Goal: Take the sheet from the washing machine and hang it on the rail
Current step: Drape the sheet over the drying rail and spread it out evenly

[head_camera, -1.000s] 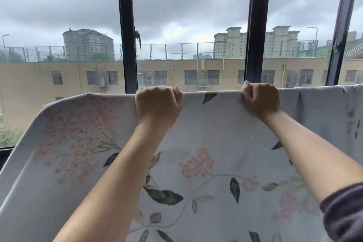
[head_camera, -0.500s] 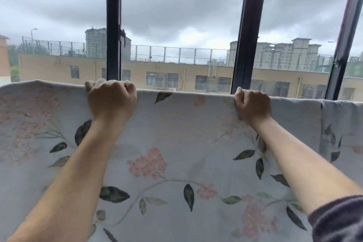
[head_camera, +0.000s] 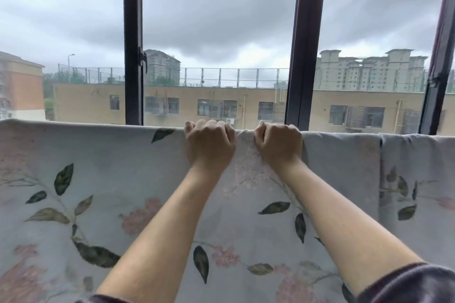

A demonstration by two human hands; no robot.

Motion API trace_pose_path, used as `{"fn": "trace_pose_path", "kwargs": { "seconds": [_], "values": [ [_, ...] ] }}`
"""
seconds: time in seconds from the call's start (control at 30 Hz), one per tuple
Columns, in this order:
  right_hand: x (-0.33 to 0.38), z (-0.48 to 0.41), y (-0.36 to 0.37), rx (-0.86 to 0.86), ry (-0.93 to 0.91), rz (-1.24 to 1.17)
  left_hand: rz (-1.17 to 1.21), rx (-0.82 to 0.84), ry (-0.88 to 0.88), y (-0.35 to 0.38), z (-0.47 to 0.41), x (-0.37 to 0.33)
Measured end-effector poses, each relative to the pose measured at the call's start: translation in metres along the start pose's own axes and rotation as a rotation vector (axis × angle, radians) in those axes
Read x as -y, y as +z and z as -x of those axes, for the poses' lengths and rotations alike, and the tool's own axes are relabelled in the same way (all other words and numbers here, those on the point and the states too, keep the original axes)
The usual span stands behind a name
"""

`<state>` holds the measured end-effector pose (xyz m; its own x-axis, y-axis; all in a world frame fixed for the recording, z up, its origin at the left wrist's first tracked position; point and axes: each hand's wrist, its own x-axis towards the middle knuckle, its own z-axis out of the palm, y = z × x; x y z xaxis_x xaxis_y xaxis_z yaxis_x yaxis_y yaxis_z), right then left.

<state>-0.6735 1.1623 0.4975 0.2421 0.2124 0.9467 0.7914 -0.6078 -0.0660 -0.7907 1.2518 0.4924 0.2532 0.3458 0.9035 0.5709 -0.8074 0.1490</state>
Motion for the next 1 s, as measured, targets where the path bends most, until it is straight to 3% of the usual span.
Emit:
{"fn": "trace_pose_path", "kwargs": {
  "seconds": [0.13, 0.4, 0.63, 0.73, 1.0],
  "values": [
    [-0.021, 0.001, 0.002, -0.021, -0.091, -0.030, 0.019, -0.058, 0.020, 0.008, 0.004, -0.003],
    [-0.090, -0.009, -0.003, 0.142, -0.106, 0.017, 0.005, -0.118, 0.025, 0.016, -0.002, 0.012],
    [-0.171, -0.014, -0.033, 0.219, -0.001, 0.075, -0.043, -0.103, -0.046, 0.013, -0.002, -0.001],
    [-0.177, -0.017, -0.029, 0.196, -0.032, 0.088, -0.099, -0.027, -0.095, 0.017, -0.002, -0.029],
    [-0.186, -0.019, -0.017, 0.191, -0.173, 0.048, -0.010, 0.008, 0.078, 0.054, 0.004, -0.161]
  ]
}}
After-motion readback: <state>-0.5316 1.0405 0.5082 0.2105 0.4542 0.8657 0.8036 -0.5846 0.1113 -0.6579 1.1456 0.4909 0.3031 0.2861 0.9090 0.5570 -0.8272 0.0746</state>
